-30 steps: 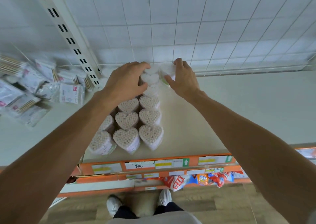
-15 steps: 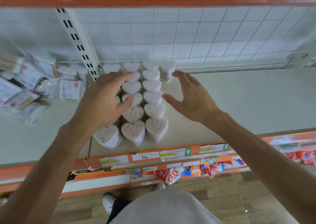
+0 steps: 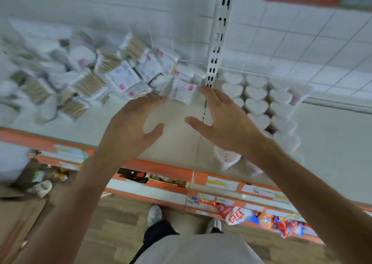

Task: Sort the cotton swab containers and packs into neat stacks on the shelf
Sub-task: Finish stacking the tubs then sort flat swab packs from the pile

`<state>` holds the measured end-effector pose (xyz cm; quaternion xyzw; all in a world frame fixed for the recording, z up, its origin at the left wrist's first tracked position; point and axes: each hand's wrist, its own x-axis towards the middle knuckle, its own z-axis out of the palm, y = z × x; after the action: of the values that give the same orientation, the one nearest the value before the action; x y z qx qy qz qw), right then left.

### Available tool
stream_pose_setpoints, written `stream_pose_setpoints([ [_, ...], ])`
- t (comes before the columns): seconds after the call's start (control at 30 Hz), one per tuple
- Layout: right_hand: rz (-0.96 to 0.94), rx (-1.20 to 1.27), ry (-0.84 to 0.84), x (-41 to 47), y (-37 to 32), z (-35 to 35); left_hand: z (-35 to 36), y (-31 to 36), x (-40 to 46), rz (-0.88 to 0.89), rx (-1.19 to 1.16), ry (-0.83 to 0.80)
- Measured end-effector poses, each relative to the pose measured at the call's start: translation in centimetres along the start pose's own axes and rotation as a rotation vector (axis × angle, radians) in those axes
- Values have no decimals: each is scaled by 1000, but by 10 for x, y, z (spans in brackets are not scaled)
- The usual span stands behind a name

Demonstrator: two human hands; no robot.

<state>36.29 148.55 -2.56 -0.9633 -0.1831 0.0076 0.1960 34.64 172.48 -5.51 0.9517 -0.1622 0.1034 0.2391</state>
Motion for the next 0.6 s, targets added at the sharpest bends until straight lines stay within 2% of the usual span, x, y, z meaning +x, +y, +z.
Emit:
stream_pose_setpoints([
  [0.23,7,-48,-152,61,-81,45,-42,-96,-14,-54,7,-27],
  [0.6,65,-10,-164,115,-142,92,-74,-180,-31,-57,-15,-36],
])
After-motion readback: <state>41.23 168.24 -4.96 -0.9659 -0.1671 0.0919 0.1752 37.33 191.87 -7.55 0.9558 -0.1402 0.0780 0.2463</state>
